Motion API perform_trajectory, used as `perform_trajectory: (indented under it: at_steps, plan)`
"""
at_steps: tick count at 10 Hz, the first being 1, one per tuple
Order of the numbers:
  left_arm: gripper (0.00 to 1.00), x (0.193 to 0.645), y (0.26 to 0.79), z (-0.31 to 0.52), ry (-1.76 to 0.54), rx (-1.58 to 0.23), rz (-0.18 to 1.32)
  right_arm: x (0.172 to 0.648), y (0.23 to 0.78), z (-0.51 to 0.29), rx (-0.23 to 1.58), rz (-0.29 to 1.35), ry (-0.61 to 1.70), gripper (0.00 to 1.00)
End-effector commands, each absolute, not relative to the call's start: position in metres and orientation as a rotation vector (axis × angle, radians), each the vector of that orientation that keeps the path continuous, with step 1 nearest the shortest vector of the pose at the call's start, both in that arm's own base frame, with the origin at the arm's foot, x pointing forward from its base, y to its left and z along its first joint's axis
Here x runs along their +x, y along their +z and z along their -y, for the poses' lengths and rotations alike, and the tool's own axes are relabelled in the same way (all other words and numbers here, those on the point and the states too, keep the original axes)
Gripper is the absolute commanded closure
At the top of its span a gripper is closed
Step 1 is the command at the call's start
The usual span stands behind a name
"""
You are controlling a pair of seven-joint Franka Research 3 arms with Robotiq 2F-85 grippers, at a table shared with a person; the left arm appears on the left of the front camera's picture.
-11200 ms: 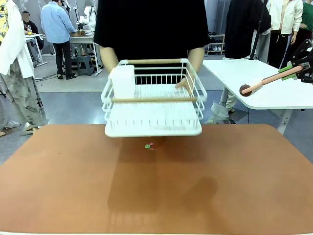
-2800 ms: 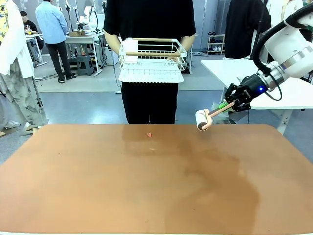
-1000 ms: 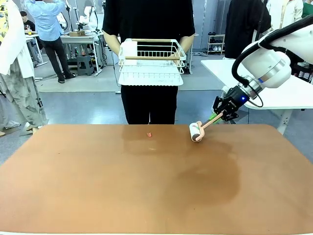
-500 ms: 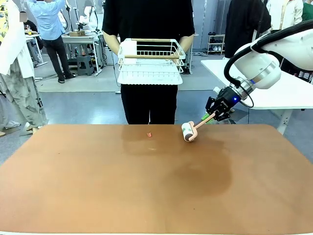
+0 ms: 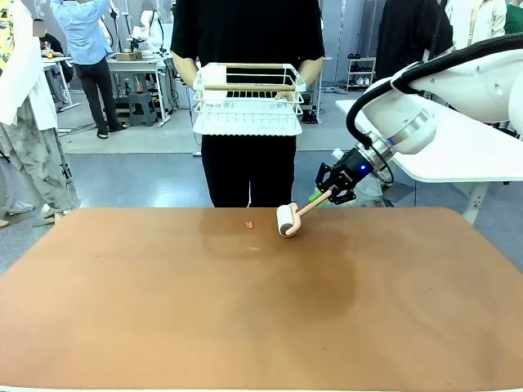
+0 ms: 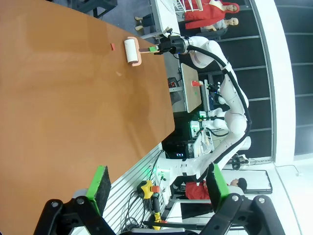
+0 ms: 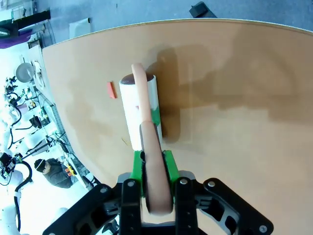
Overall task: Clean the table.
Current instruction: Clean the table with the Lint Roller when the human lifts the Dish drying rack.
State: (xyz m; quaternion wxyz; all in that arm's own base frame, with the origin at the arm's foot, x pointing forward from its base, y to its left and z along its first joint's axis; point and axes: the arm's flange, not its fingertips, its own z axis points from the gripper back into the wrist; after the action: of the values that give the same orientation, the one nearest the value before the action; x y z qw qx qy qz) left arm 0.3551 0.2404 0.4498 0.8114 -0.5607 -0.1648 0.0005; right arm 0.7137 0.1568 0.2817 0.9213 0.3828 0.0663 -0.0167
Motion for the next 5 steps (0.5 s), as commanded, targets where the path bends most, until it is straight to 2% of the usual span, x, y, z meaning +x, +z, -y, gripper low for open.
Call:
perform_trajectory:
  at_steps: [1, 2, 5]
  plan:
    - [0.0, 0.351, 0.45, -0.242, -0.008, -1.209, 0.358, 0.703, 0.236, -0.175, 0.735, -0.145, -0.099, 1.0]
    - [0.0, 0.351, 0.45, -0.242, -0.008, -1.209, 0.358, 0.699, 0.229, -0.188, 0.727, -0.131, -0.108, 0.98]
    - [0.0, 0.351, 0.45, -0.242, -0.008, -1.209, 0.358, 0.684, 0.218, -0.233, 0.751, -0.09, -0.06, 1.0]
